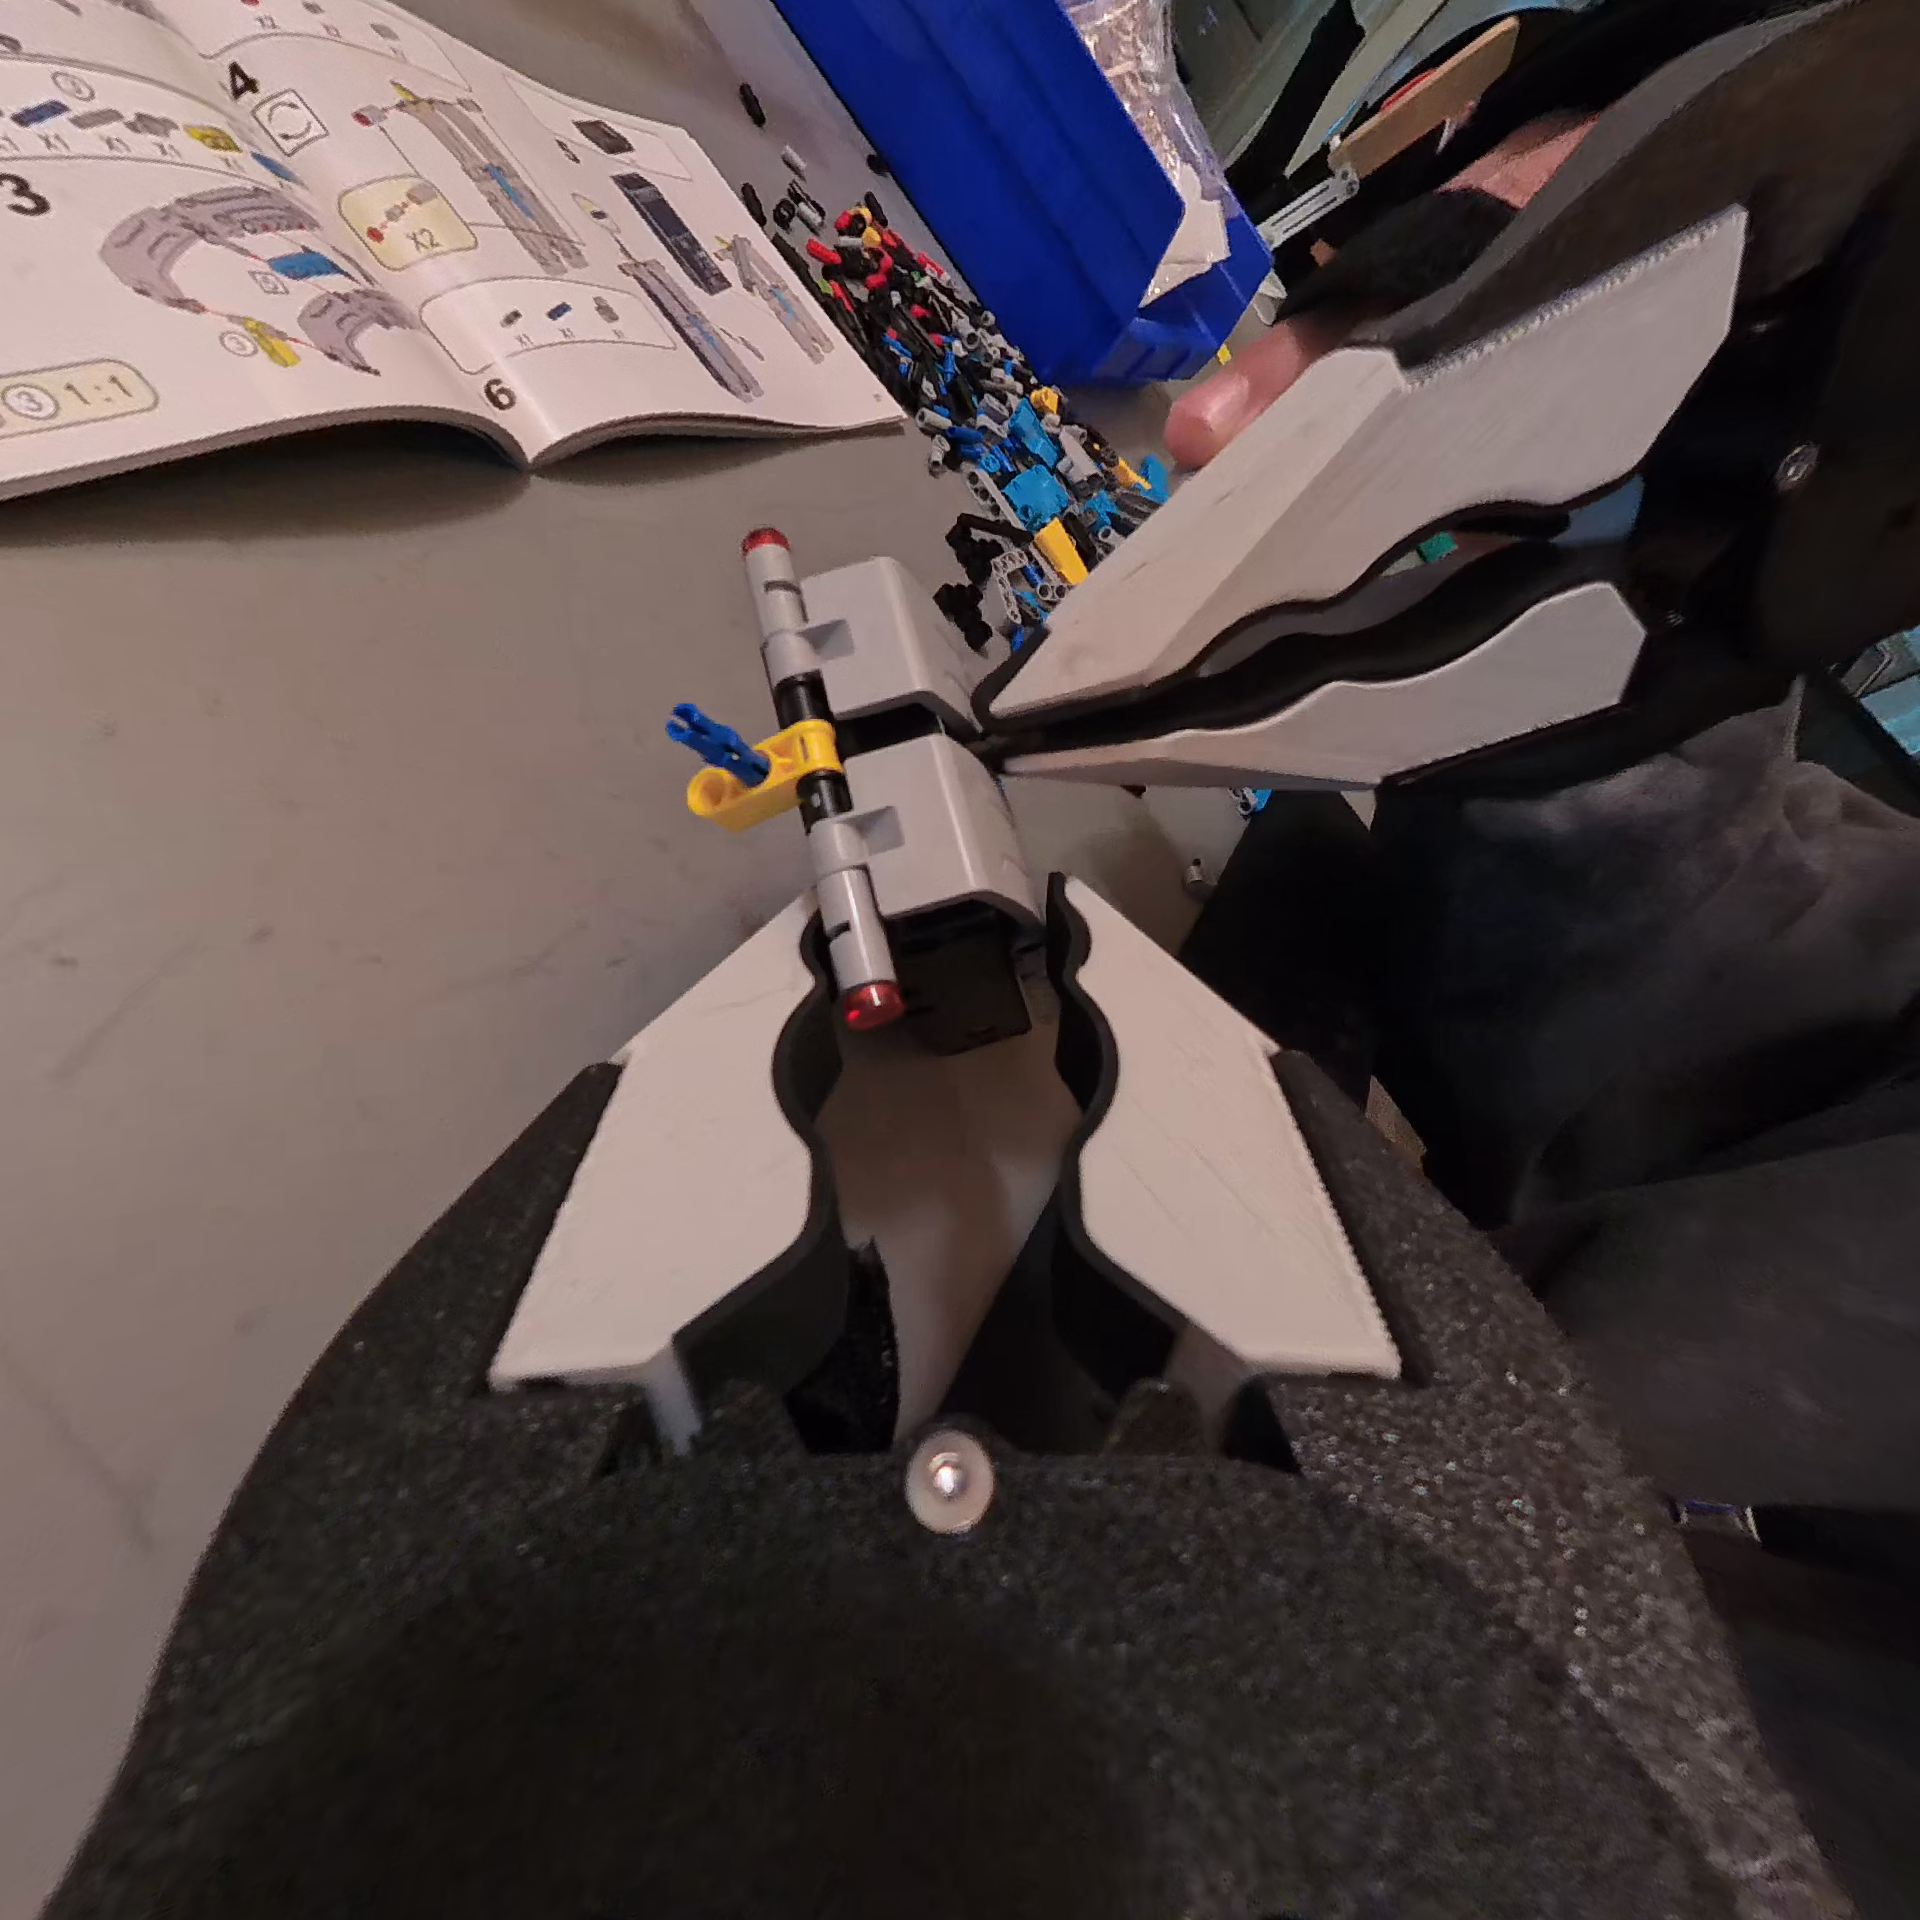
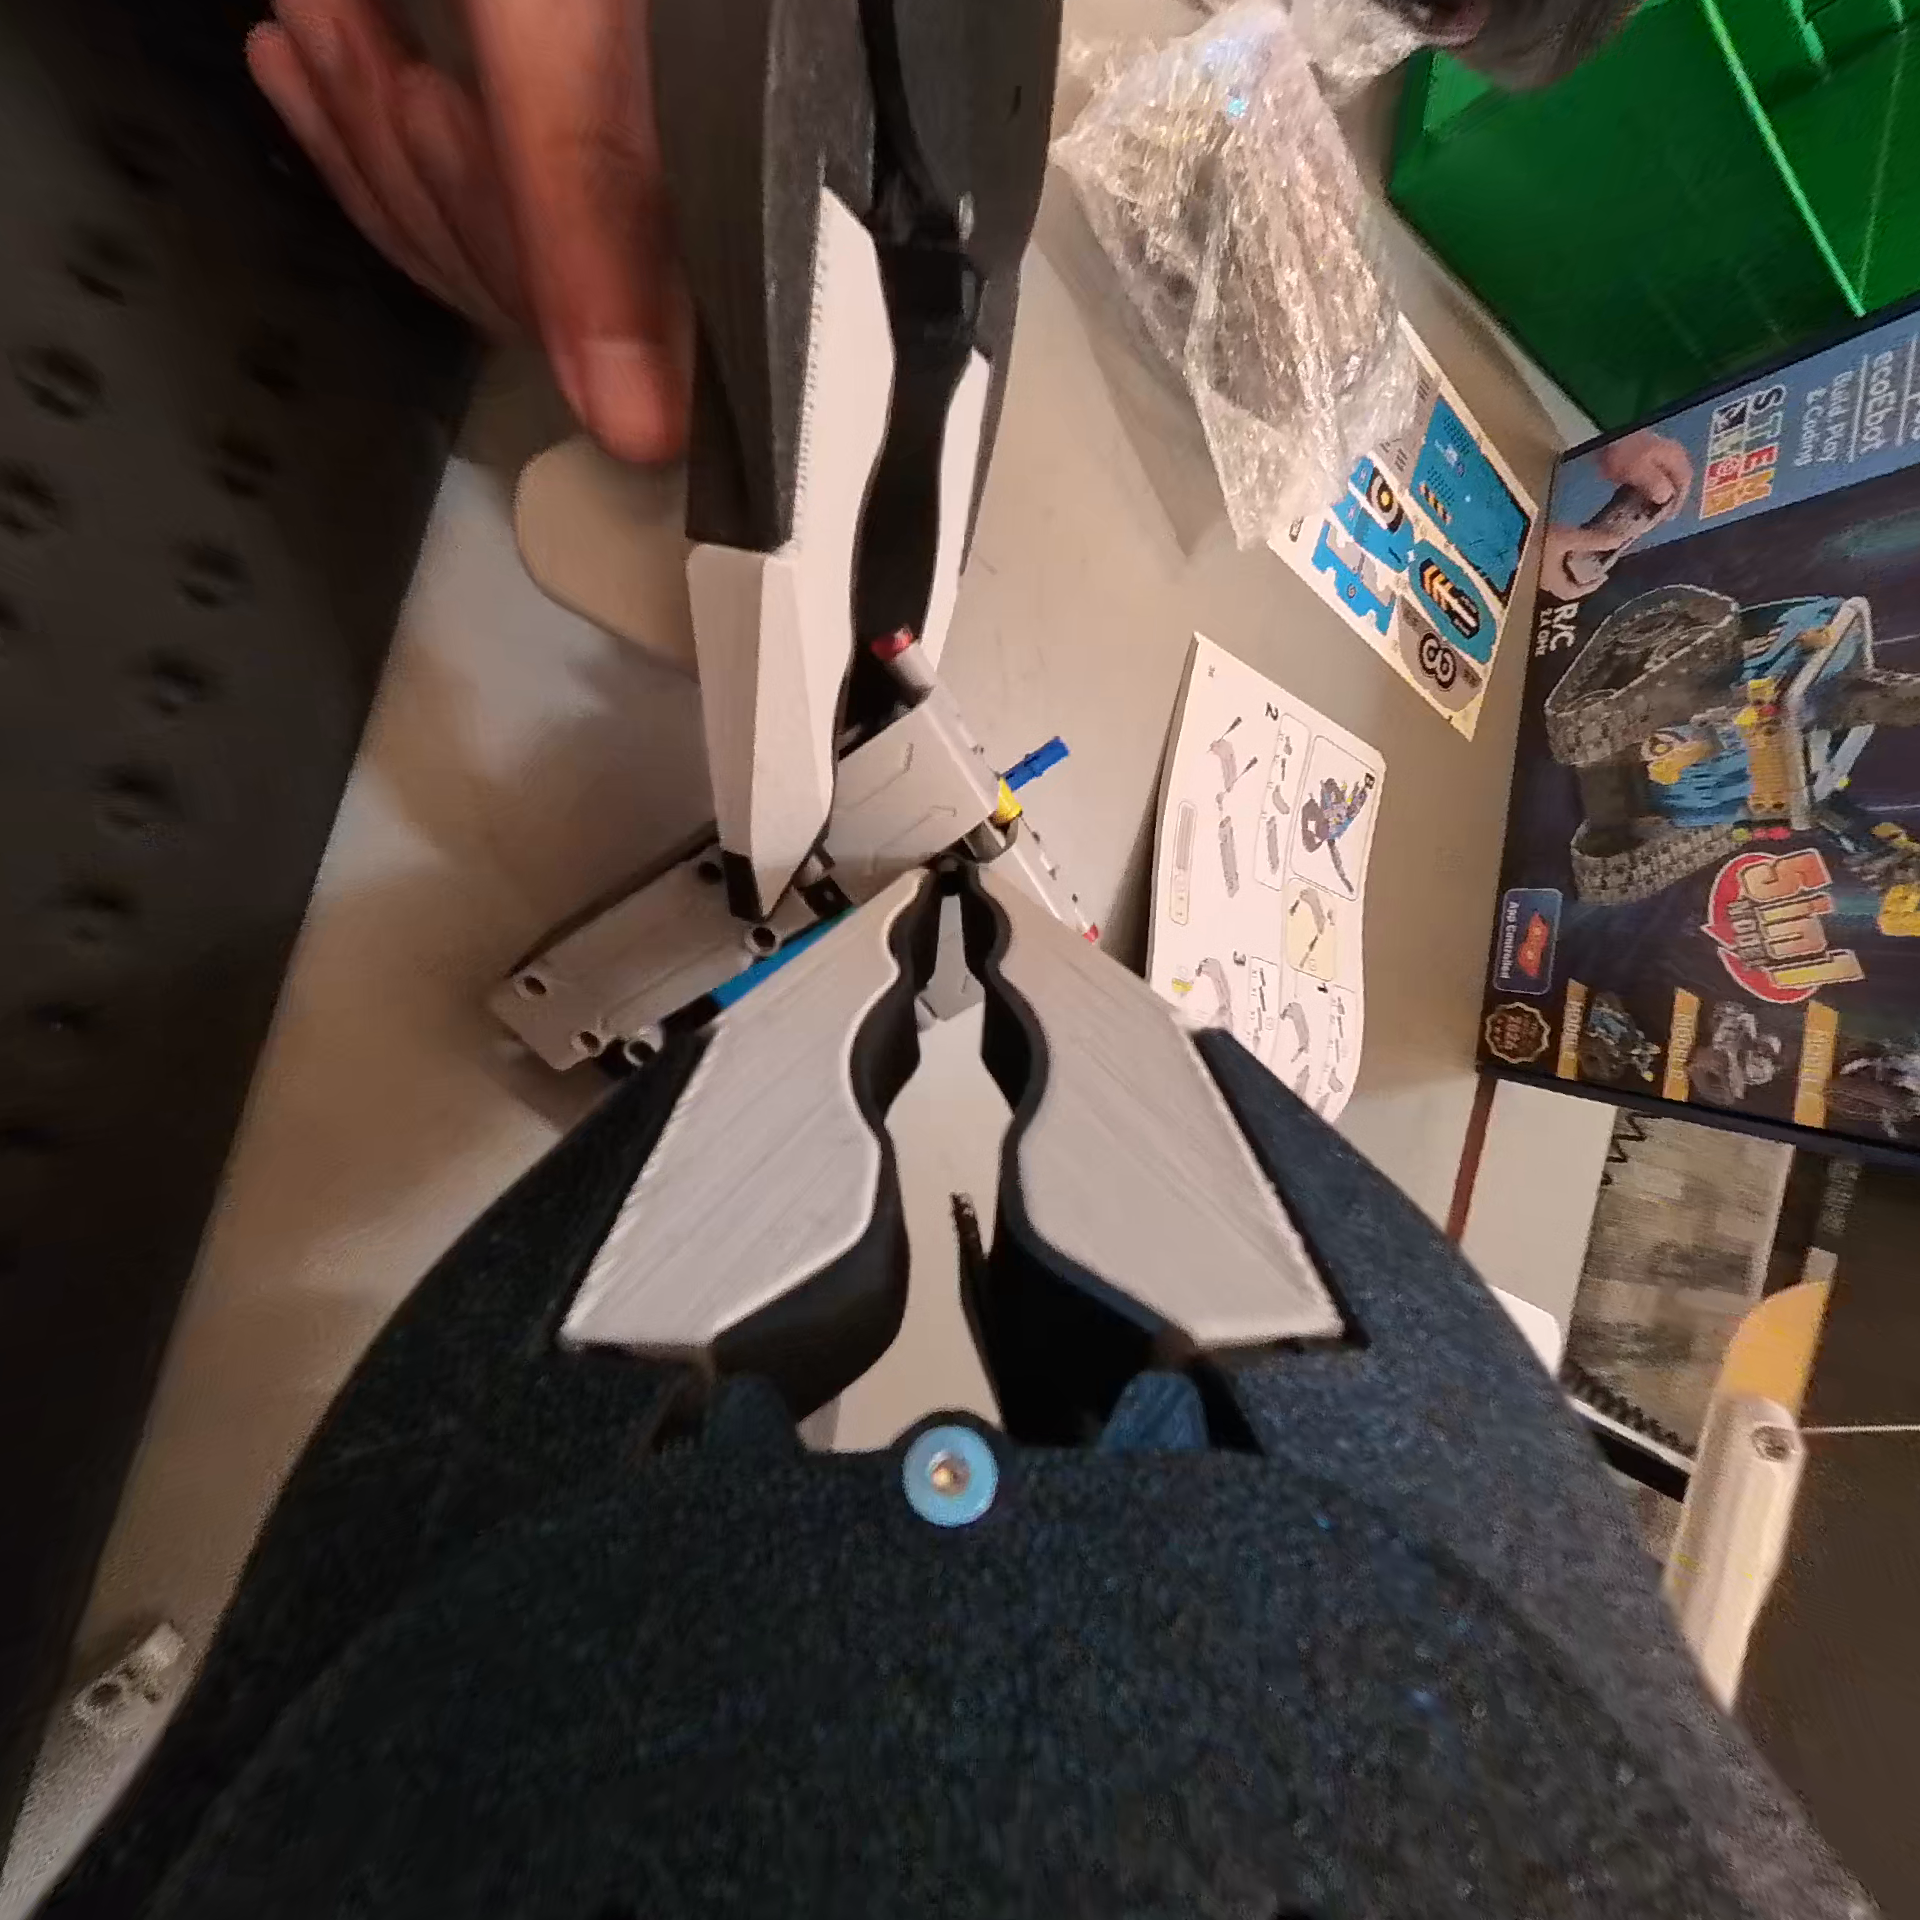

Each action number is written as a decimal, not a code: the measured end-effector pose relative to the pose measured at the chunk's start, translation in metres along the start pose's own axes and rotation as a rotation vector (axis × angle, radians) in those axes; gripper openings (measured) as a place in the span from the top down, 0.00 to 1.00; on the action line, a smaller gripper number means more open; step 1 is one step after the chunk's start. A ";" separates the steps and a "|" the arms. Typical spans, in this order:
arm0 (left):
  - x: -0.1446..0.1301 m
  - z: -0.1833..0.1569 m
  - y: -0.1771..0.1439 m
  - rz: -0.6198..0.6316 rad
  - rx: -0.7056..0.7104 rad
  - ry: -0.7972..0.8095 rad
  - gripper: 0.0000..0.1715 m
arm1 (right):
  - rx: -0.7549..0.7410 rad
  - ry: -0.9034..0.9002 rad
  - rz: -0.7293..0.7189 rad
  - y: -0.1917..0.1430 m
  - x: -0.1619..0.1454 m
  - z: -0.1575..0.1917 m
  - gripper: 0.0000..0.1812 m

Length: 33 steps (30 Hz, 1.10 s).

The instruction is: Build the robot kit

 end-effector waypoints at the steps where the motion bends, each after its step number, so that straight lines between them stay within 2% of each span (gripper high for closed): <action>1: -0.001 0.000 0.000 0.006 -0.005 -0.001 0.79 | -0.003 -0.011 0.004 0.000 0.000 0.000 0.99; 7: -0.004 0.002 0.003 0.046 -0.018 -0.035 0.79 | 0.021 0.030 -0.026 0.004 -0.002 0.004 0.99; 19: -0.002 0.006 0.003 0.034 -0.009 -0.062 0.79 | 0.070 0.135 -0.078 0.010 -0.003 0.001 0.99; 25: 0.002 0.012 0.003 0.045 -0.062 -0.193 0.79 | 0.080 0.263 -0.138 0.016 -0.009 -0.003 0.98; 33: 0.003 0.017 0.003 0.055 -0.077 -0.265 0.79 | 0.089 0.283 -0.144 0.022 -0.011 -0.005 0.98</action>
Point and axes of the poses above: each gripper's, where its closed fingertips meet, y out along the fingers, x out of its top, z = x × y across the jaws, the point moved 2 cm from there along -y, back along the fingers, and after that the axes turned 15 degrees about -y, right-handed, at the moved point
